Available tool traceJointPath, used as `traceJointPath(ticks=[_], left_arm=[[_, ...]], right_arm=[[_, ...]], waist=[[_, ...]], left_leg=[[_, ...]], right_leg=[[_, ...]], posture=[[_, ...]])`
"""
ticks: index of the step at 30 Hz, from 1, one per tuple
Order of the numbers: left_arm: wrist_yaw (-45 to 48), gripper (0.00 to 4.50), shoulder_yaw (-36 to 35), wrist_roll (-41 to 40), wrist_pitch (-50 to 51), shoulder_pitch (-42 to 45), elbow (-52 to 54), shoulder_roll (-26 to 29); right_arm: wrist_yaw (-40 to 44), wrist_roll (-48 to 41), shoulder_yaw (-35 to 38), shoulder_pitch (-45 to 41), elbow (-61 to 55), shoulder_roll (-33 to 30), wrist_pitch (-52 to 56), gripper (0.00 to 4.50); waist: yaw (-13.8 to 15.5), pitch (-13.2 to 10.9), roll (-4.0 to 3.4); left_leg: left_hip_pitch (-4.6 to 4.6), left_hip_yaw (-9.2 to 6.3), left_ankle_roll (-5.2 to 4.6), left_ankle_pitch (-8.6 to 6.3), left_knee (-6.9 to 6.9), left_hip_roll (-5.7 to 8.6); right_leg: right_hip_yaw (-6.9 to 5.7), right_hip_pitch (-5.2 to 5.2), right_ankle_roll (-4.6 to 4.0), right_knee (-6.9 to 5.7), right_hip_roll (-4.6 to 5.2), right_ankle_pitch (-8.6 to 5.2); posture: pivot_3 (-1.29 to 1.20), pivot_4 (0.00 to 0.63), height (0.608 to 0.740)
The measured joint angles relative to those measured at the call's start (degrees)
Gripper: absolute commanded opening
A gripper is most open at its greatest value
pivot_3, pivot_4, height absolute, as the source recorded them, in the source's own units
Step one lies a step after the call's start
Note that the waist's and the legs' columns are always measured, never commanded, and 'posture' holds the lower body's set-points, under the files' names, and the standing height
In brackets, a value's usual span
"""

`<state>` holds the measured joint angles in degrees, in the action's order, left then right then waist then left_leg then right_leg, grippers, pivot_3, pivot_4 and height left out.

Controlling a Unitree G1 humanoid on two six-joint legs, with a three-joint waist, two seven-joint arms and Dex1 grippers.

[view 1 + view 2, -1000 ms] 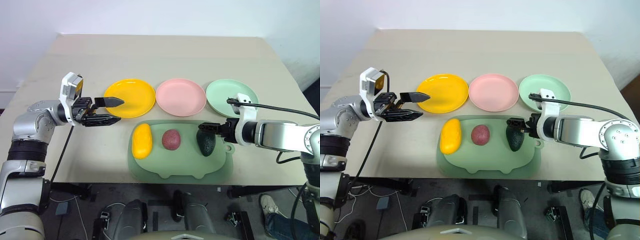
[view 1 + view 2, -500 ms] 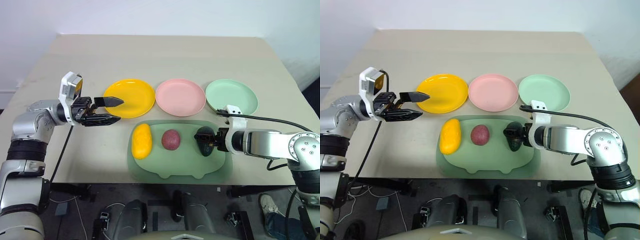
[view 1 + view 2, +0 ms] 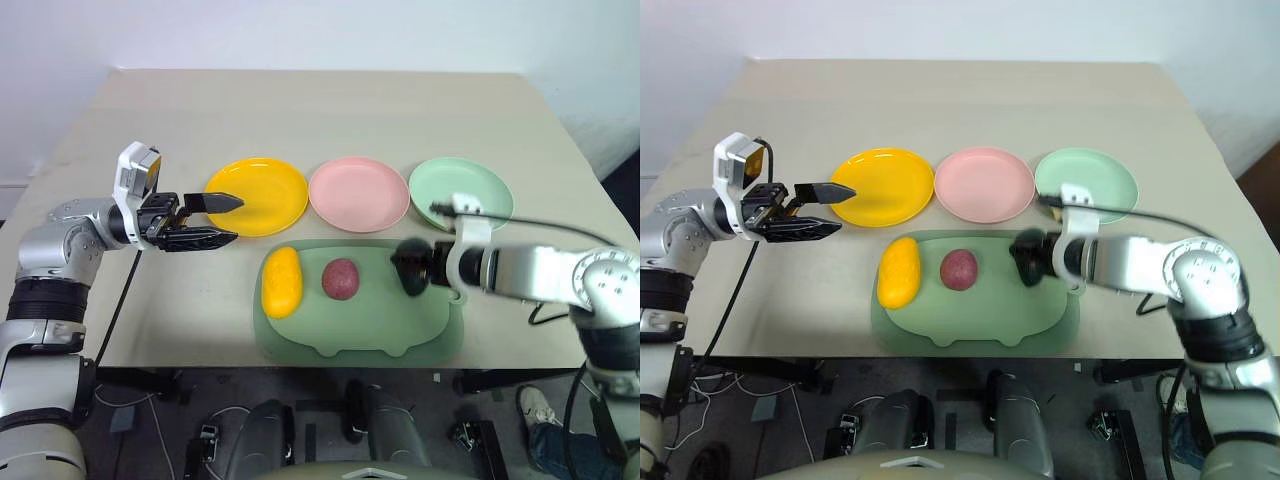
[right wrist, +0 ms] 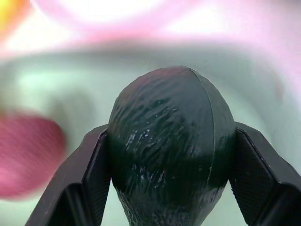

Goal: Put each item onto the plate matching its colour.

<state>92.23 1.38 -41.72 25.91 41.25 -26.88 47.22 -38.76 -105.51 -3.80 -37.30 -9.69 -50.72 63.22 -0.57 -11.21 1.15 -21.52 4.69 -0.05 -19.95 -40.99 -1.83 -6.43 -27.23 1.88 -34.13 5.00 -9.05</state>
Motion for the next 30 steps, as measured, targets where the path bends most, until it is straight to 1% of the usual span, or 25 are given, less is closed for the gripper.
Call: traceJointPath(ticks=[1, 2, 3, 5, 9, 12, 14, 15, 16, 19, 22, 26, 30], left_arm=[[0.01, 4.5, 0.0, -0.01, 0.0, 0.03, -0.01, 0.0], [0.01, 4.5, -0.01, 0.0, 0.0, 0.02, -0.12, 0.0], [0.0, 4.5, 0.0, 0.01, -0.03, 0.04, -0.17, -0.1], [0.0, 4.5, 0.04, 0.0, -0.09, 0.07, -0.19, -0.36], [0.0, 4.5, 0.0, 0.05, -0.07, 0.07, -0.49, -0.33], [0.0, 4.5, -0.02, 0.04, 0.04, 0.04, -0.29, -0.2], [0.0, 4.5, -0.08, 0.02, 0.1, -0.01, -0.14, 0.11], [0.0, 4.5, -0.11, 0.01, 0.13, 0.0, 0.07, 0.13], [0.0, 4.5, -0.14, 0.0, 0.18, -0.02, 0.15, 0.23], [0.0, 4.5, -0.39, 0.0, 0.47, -0.4, 0.32, 1.02], [0.0, 4.5, -0.52, -0.01, 1.0, -0.48, 0.89, 1.11], [0.0, 4.5, -0.66, 0.01, 1.26, -0.62, 1.11, 1.12], [0.0, 4.5, -0.7, 0.01, 1.37, -0.65, 1.11, 1.19]], right_arm=[[12.15, 8.85, -0.03, -2.49, -2.09, -3.18, -2.31, 3.05], [18.58, 12.45, 0.38, -4.12, -2.89, -4.29, -3.29, 3.05], [24.89, 15.03, 0.94, -6.79, -1.22, -4.37, -2.7, 3.05], [29.02, 16.54, 0.88, -7.89, 2.57, -4.24, -0.29, 3.05], [38.23, 31.4, -1.25, -8.69, 11.79, -2.8, -1.44, 3.05], [42.67, 42.54, -2.02, -11.2, 20.03, -1.01, -5.61, 3.05], [45.08, 48.33, -1.73, -12.69, 25.94, 0.39, -7.84, 3.05], [46.53, 51.54, -2.14, -12.99, 28.07, 0.72, -9.66, 3.05], [48.31, 56.59, -2.84, -13.07, 30.8, 1.07, -13.08, 3.05], [51.45, 63.43, -2.57, -14.48, 37.2, 3.14, -15.92, 3.05], [54.66, 68.27, -2.39, -14.79, 40.66, 5.52, -16.28, 3.05], [58.08, 73.18, -1.51, -15.06, 45.66, 8.31, -17.82, 4.4], [59.36, 76.9, 0.46, -15.49, 47.27, 9.69, -19.08, 4.46]], waist=[[0.15, 0.0, 0.0], [0.23, 0.01, 0.0], [0.21, 0.09, 0.14], [0.26, 0.16, 0.27], [0.31, 0.13, 0.21], [0.19, 0.12, 0.21], [0.05, 0.12, 0.21], [0.01, 0.12, 0.2], [0.0, 0.12, 0.2], [-0.19, 0.1, 0.18], [-0.28, 0.1, 0.17], [-0.2, 0.08, 0.14], [-0.11, 0.08, 0.13]], left_leg=[[-0.05, -0.04, -0.08, -0.05, 0.01, 0.01], [-0.05, -0.09, -0.14, -0.08, 0.02, -0.04], [-0.03, -0.1, -0.23, -0.13, 0.02, -0.11], [-0.04, -0.08, -0.24, -0.14, 0.01, -0.09], [-0.08, 0.07, -0.24, -0.14, -0.05, 0.03], [-0.09, 0.09, -0.24, -0.14, -0.04, 0.06], [-0.1, 0.13, -0.24, -0.13, -0.03, 0.06], [-0.1, 0.18, -0.24, -0.13, -0.02, 0.06], [-0.1, 0.2, -0.23, -0.13, -0.02, 0.06], [-0.1, 0.23, -0.22, -0.12, -0.02, 0.06], [-0.08, 0.24, -0.19, -0.11, -0.01, 0.04], [-0.08, 0.25, -0.13, -0.07, -0.01, 0.05], [-0.09, 0.24, 0.07, 0.04, -0.02, 0.06]], right_leg=[[0.0, -0.02, 0.0, 0.04, -0.07, -0.01], [0.0, 0.0, 0.0, 0.04, -0.16, -0.02], [-0.01, 0.08, 0.0, 0.04, -0.27, -0.01], [-0.02, 0.13, 0.0, 0.05, -0.21, -0.01], [0.04, 0.05, 0.1, 0.03, 0.03, 0.06], [0.04, 0.04, 0.12, 0.04, 0.01, 0.06], [0.03, 0.03, 0.12, 0.04, -0.01, 0.06], [0.03, 0.03, 0.12, 0.04, 0.0, 0.06], [0.03, 0.02, 0.12, 0.03, 0.0, 0.06], [0.03, 0.0, 0.12, 0.02, -0.01, 0.07], [0.03, 0.0, 0.12, 0.0, -0.03, 0.07], [0.04, 0.01, 0.12, 0.0, -0.01, 0.07], [0.03, 0.01, 0.13, 0.01, 0.01, 0.07]], posture=[[0.0, 0.15, 0.74], [0.0, 0.15, 0.74], [0.0, 0.15, 0.74], [0.0, 0.15, 0.74], [0.0, 0.15, 0.74], [0.0, 0.15, 0.74], [0.0, 0.15, 0.74], [0.0, 0.15, 0.74], [0.0, 0.15, 0.74], [0.0, 0.15, 0.74], [0.0, 0.15, 0.74], [0.0, 0.15, 0.74], [0.0, 0.15, 0.74]])
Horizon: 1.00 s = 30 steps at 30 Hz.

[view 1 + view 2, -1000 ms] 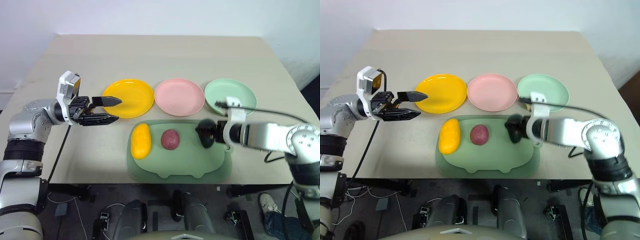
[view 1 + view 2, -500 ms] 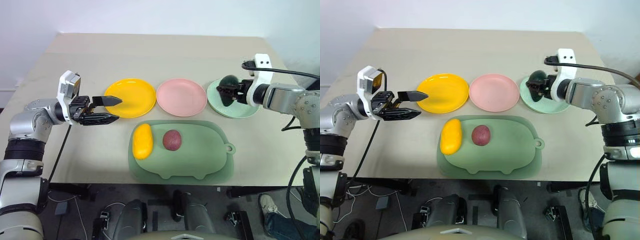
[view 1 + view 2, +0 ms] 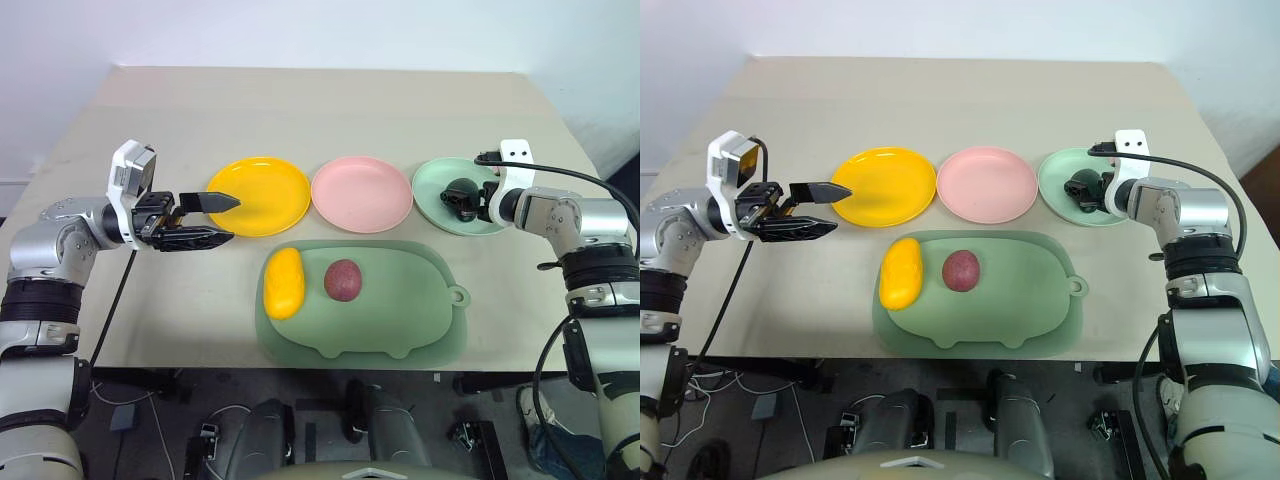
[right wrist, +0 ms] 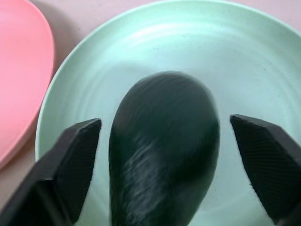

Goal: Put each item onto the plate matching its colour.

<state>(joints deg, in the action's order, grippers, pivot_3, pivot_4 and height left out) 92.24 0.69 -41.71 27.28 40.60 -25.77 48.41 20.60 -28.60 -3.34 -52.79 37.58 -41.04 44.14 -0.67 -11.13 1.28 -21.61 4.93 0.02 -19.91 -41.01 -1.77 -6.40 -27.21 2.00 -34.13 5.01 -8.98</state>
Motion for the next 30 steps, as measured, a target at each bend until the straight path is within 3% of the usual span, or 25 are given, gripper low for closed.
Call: traceJointPath(ticks=[6, 12, 15, 20, 24, 30], left_arm=[[0.0, 4.5, 0.0, -0.01, 0.0, 0.0, 0.0, 0.0], [0.0, 4.5, 0.04, -0.01, -0.04, 0.06, -0.05, -0.03], [0.0, 4.5, 0.07, -0.01, -0.11, 0.15, -0.14, -0.03], [0.0, 4.5, 0.11, -0.04, -0.12, 0.26, -0.14, -0.06], [0.01, 4.5, 0.11, -0.08, -0.11, 0.25, -0.06, -0.09], [0.01, 4.5, 0.11, -0.18, -0.07, 0.16, -0.02, -0.02]], right_arm=[[0.13, 2.45, 6.07, -1.72, -0.03, 1.23, -1.13, 4.46], [0.64, -1.78, 14.07, -5.93, -9.93, 2.25, 3.27, 4.46], [-0.99, -7.74, 19.42, -5.96, -16.88, 5.14, 14.0, 4.46], [-8.34, -17.76, 27.99, -4.0, -27.75, 15.71, 39.7, 4.46], [-11.82, -25.36, 28.1, 2.5, -37.77, 20.72, 47.9, 4.46], [-13.18, -39.12, 18.9, 13.95, -47.07, 14.47, 47.98, 4.46]], waist=[[-0.08, -0.01, -0.02], [-0.08, -0.08, -0.14], [-0.04, -0.08, -0.14], [0.0, -0.06, -0.16], [0.27, -0.06, -0.16], [-0.01, -0.05, -0.13]], left_leg=[[0.01, 0.01, 0.07, 0.04, 0.0, 0.0], [0.03, -0.01, 0.09, 0.05, 0.04, -0.03], [0.05, -0.01, 0.08, 0.04, 0.02, -0.03], [0.06, -0.04, 0.09, 0.05, 0.04, -0.06], [0.01, -0.07, 0.08, 0.04, 0.03, -0.01], [0.09, -0.2, -0.21, -0.12, 0.02, 0.05]], right_leg=[[0.0, 0.0, 0.0, -0.01, -0.01, 0.0], [-0.01, -0.01, 0.0, -0.06, -0.03, 0.0], [-0.01, 0.03, -0.01, -0.07, -0.01, 0.01], [-0.01, 0.02, -0.02, -0.12, -0.02, 0.01], [-0.03, 0.03, 0.01, -0.08, 0.06, 0.03], [0.0, 0.13, 0.07, -0.01, 0.08, 0.06]], posture=[[0.0, 0.15, 0.74], [0.0, 0.15, 0.74], [0.0, 0.15, 0.74], [0.0, 0.15, 0.74], [0.0, 0.15, 0.74], [0.0, 0.15, 0.74]])
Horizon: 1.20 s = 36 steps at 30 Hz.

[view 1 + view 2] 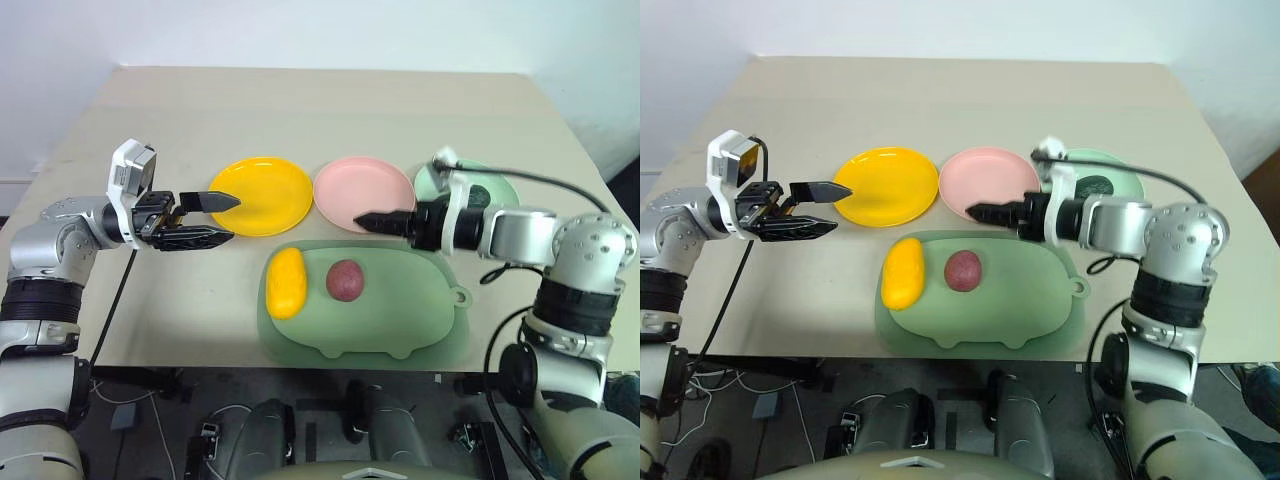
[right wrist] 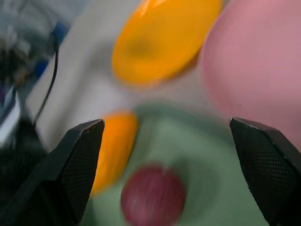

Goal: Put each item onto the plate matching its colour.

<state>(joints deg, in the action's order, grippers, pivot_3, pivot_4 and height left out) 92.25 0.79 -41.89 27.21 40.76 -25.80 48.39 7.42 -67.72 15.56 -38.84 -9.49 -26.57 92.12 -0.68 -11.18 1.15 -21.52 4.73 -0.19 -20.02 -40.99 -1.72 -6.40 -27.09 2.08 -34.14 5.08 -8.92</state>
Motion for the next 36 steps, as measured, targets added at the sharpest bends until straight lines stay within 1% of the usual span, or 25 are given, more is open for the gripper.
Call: traceJointPath(ticks=[3, 5, 24, 36], left_arm=[[0.0, 4.5, 0.0, -0.01, 0.03, -0.01, 0.01, -0.01], [0.0, 4.5, 0.0, -0.01, 0.06, -0.01, 0.01, -0.01], [0.0, 4.5, 0.01, -0.01, 0.24, -0.01, 0.01, 0.0], [0.0, 4.5, 0.0, 0.0, 0.88, -0.19, 0.01, 0.08]], right_arm=[[-2.32, -2.66, -3.36, 2.74, -0.41, -1.7, 0.0, 4.46], [-4.11, -3.47, -4.35, 3.41, -0.48, -1.95, 0.0, 4.46], [-15.0, -13.61, -4.66, 5.7, -0.67, 3.07, -0.6, 4.46], [-18.46, -13.23, -9.97, 5.92, -0.72, 5.39, -3.87, 4.46]], waist=[[-0.19, 0.0, 0.0], [-0.22, 0.0, 0.0], [0.01, 0.0, 0.0], [-0.01, 0.0, 0.0]], left_leg=[[0.04, 0.01, 0.0, 0.0, 0.01, -0.01], [0.03, 0.01, 0.0, 0.0, 0.01, -0.04], [0.02, -0.01, -0.01, -0.01, 0.0, -0.04], [0.01, -0.02, -0.02, -0.01, 0.0, -0.04]], right_leg=[[0.01, -0.02, -0.01, -0.03, -0.07, 0.0], [0.01, -0.03, -0.01, -0.03, -0.1, 0.0], [0.01, -0.02, -0.01, -0.02, -0.08, 0.0], [0.01, -0.02, -0.01, -0.02, -0.08, 0.0]], posture=[[0.0, 0.15, 0.74], [0.0, 0.15, 0.74], [0.0, 0.15, 0.74], [0.0, 0.15, 0.74]])
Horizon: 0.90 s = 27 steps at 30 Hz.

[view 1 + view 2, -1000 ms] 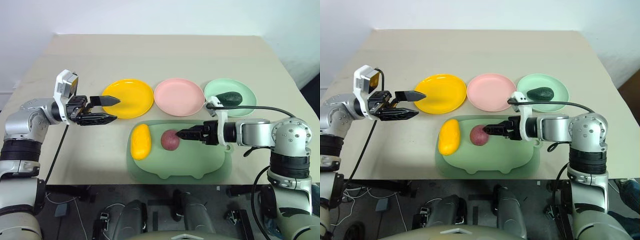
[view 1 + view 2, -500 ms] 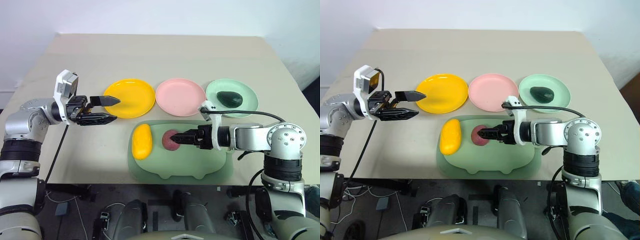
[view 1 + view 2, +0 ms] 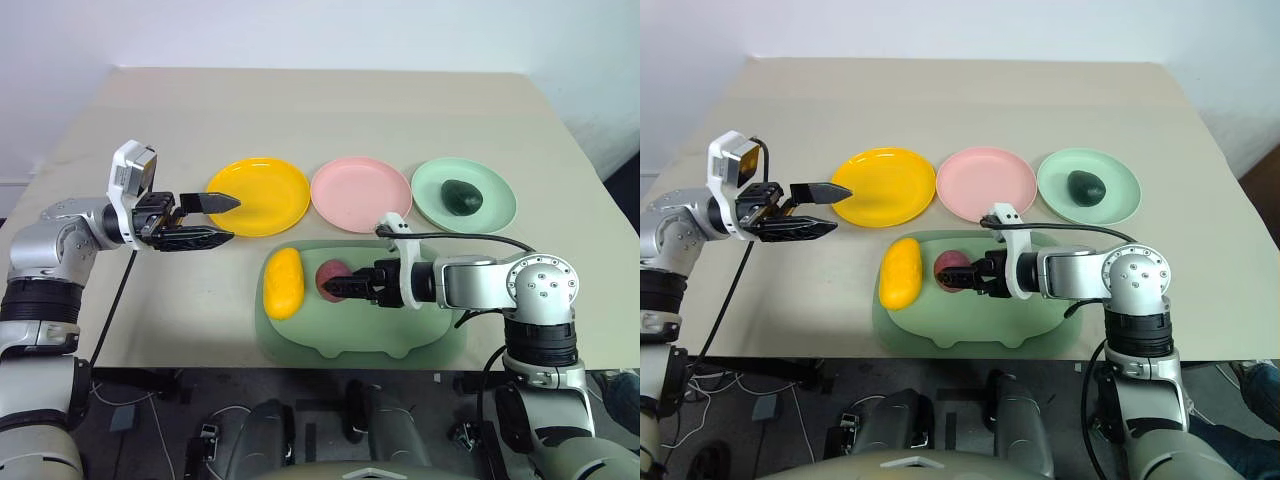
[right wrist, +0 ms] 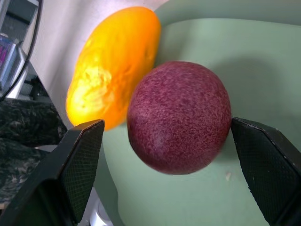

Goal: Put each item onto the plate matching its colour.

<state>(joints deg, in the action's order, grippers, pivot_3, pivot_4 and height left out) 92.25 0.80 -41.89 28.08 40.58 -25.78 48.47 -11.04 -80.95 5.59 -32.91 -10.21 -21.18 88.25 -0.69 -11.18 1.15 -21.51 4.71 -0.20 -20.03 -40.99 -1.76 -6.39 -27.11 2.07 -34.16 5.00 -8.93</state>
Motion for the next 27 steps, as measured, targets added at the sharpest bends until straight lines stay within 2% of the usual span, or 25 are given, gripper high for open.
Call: traceJointPath(ticks=[14, 17, 20, 27], left_arm=[[0.0, 4.5, -0.57, 0.02, 0.34, -0.96, 1.22, 0.35], [0.0, 4.5, -0.61, 0.06, 0.37, -0.96, 1.25, 0.36], [0.0, 4.5, -0.86, 0.06, 0.44, -0.97, 1.41, 0.41], [0.0, 4.5, -1.76, 0.07, 0.51, -0.97, 1.72, 0.54]], right_arm=[[1.72, 8.75, -4.88, -0.08, -2.55, 2.04, -2.69, 4.46], [3.0, 11.46, -5.5, 0.46, -3.19, 2.21, -3.87, 3.89], [4.51, 14.84, -6.94, 0.57, -4.33, 2.07, -4.87, 2.99], [7.74, 18.97, -7.52, 0.53, -5.38, 2.09, -5.0, 2.95]], waist=[[-0.01, 0.01, 0.01], [0.0, 0.01, 0.02], [-0.02, 0.01, 0.02], [0.04, 0.03, 0.04]], left_leg=[[0.01, -0.01, -0.01, -0.01, 0.0, 0.0], [0.01, -0.02, -0.01, -0.01, 0.0, 0.0], [0.02, -0.02, -0.01, -0.01, 0.0, 0.0], [0.04, -0.03, -0.01, -0.01, -0.01, 0.0]], right_leg=[[0.0, 0.01, 0.0, 0.0, 0.0, 0.0], [0.0, 0.01, 0.0, 0.0, 0.0, 0.0], [0.0, 0.01, 0.0, -0.01, -0.01, 0.0], [-0.01, 0.05, 0.0, 0.0, 0.0, 0.0]], posture=[[0.0, 0.15, 0.74], [0.0, 0.15, 0.74], [0.0, 0.15, 0.74], [0.0, 0.15, 0.74]])
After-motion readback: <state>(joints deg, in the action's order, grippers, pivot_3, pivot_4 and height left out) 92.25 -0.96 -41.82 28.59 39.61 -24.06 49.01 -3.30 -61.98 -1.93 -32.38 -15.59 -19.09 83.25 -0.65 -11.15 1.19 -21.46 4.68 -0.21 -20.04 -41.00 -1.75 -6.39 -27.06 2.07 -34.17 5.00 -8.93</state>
